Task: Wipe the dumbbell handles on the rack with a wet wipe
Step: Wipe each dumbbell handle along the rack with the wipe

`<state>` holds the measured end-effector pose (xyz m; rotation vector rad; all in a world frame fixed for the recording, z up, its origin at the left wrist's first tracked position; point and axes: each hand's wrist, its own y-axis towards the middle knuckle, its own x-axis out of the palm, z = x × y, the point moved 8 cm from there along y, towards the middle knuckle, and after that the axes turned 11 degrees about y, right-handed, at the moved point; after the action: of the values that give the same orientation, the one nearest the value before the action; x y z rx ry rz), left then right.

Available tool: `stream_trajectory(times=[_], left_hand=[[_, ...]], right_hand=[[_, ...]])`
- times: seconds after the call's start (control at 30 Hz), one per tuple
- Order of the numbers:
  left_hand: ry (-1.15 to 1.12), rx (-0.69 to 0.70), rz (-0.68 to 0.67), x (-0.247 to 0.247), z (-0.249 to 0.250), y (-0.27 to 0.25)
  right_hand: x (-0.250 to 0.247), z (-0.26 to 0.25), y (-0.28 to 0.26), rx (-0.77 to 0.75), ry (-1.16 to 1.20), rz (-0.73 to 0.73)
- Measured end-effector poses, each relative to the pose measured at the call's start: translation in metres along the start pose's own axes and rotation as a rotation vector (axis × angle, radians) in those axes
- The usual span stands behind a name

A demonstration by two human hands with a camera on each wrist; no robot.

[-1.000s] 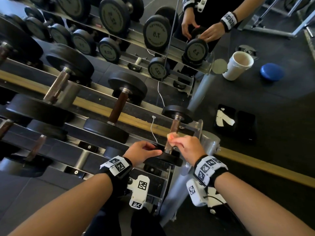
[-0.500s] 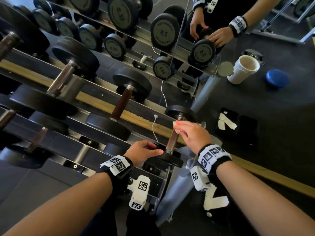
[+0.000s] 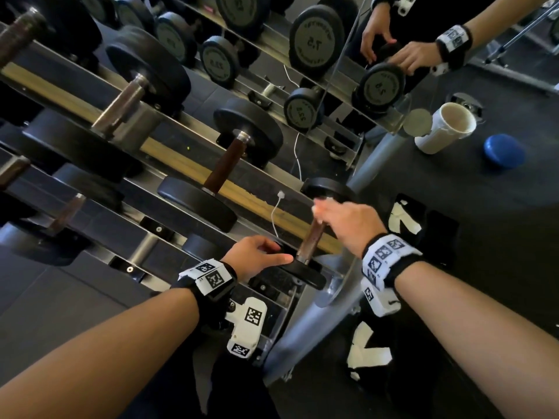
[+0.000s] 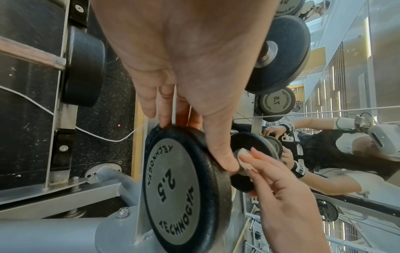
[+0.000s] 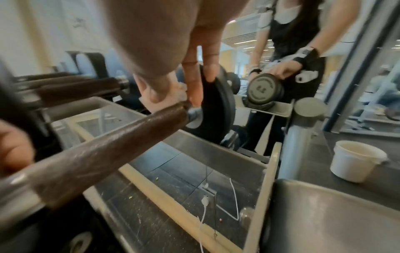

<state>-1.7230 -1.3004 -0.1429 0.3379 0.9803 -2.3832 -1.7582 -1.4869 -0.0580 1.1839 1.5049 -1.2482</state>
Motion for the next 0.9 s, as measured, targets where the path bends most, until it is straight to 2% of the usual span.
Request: stream_trajectory(times=[0.07,0.2,0.27,0.33,0.47,0.5,0.57,0.67,0.77,0.9], left_hand=[[-0.014,-0.018,0.007,0.000,-0.002,0.000],[-0.019,-0.027,0.019,0.001,-0.004,0.001],[-0.005,-0.031,0.035,0.001,-0.005,0.001],[-0.012,-0.035,0.052,0.001,-0.006,0.001],[-0.040,-0.046,0.065,0.003,-0.008,-0.004],[-0.047,-0.047,0.067,0.004,-0.009,-0.005],[-0.064,-0.045,0.072,0.004,-0.010,-0.007],[-0.079,-0.040,0.066,0.004,-0.012,-0.007],[-0.086,-0.042,0.031,0.005,-0.014,-0.009],[-0.134,-0.060,-0.011,0.008,-0.013,-0.010]], right_hand=[[-0.001,0.011,0.004,0.041,0.090,0.034],[0.025,-0.003,-0.008,-0.024,0.234,-0.062],[0.032,-0.013,-0.014,-0.126,0.200,-0.107],[0.027,-0.012,-0.009,-0.156,0.149,-0.105],[-0.001,0.008,0.004,0.043,0.221,0.065],[-0.002,0.002,0.002,0.049,0.213,0.070],[0.013,-0.028,-0.009,-0.068,0.143,-0.031],[0.036,-0.059,-0.027,-0.217,0.218,-0.208],[0.027,-0.038,-0.013,-0.180,0.132,-0.164],[0.006,0.015,0.007,0.063,0.269,-0.003]])
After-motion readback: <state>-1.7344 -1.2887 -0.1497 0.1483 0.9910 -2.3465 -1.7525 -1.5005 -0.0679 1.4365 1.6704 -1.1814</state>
